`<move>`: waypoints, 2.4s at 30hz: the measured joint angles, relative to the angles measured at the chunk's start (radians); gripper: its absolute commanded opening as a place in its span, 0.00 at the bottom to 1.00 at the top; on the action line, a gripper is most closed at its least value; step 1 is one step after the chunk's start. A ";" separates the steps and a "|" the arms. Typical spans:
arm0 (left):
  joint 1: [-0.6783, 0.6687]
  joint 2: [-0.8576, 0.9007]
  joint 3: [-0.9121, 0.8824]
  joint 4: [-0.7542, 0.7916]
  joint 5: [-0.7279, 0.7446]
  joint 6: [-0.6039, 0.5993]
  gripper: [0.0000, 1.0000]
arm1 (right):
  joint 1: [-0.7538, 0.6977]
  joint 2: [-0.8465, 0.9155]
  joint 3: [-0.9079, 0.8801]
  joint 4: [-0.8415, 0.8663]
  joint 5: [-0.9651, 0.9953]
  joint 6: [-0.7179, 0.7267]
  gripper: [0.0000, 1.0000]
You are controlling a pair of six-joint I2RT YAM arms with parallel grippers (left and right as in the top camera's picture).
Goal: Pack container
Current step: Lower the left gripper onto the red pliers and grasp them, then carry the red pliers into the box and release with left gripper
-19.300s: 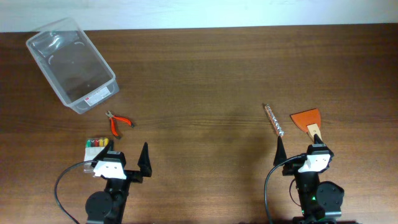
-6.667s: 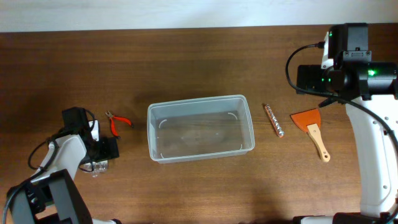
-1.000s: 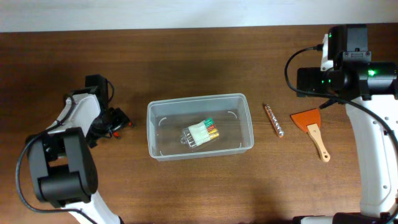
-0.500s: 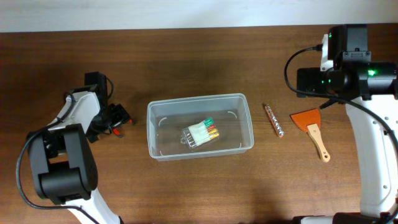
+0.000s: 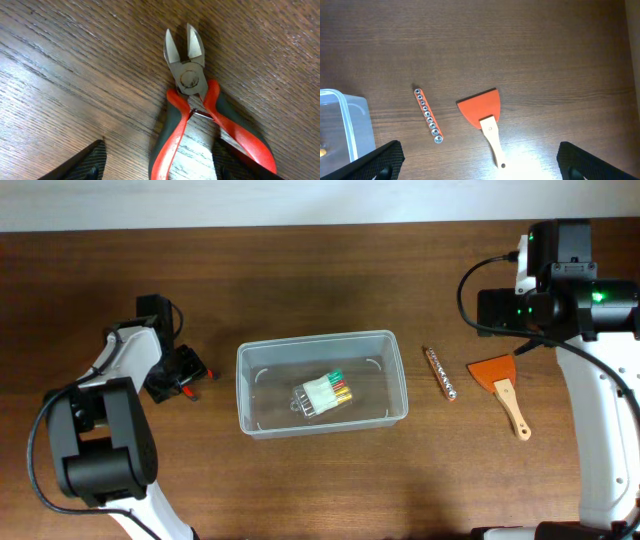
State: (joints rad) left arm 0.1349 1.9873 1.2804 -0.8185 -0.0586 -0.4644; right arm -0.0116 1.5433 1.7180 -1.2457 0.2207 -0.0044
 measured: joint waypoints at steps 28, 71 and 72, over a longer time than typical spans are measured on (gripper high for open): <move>-0.005 0.002 0.003 -0.003 0.008 0.001 0.02 | 0.000 0.000 0.000 0.000 0.000 0.000 0.99; -0.539 -0.092 0.466 -0.413 0.246 1.678 0.02 | 0.000 0.000 0.001 0.000 0.000 0.000 0.99; -0.539 -0.072 0.466 -0.425 0.254 1.681 0.02 | 0.000 0.000 0.001 0.000 0.000 0.000 0.99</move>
State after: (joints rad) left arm -0.4042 1.9148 1.7466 -1.2438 0.1951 1.2167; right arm -0.0116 1.5433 1.7187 -1.2453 0.2207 -0.0040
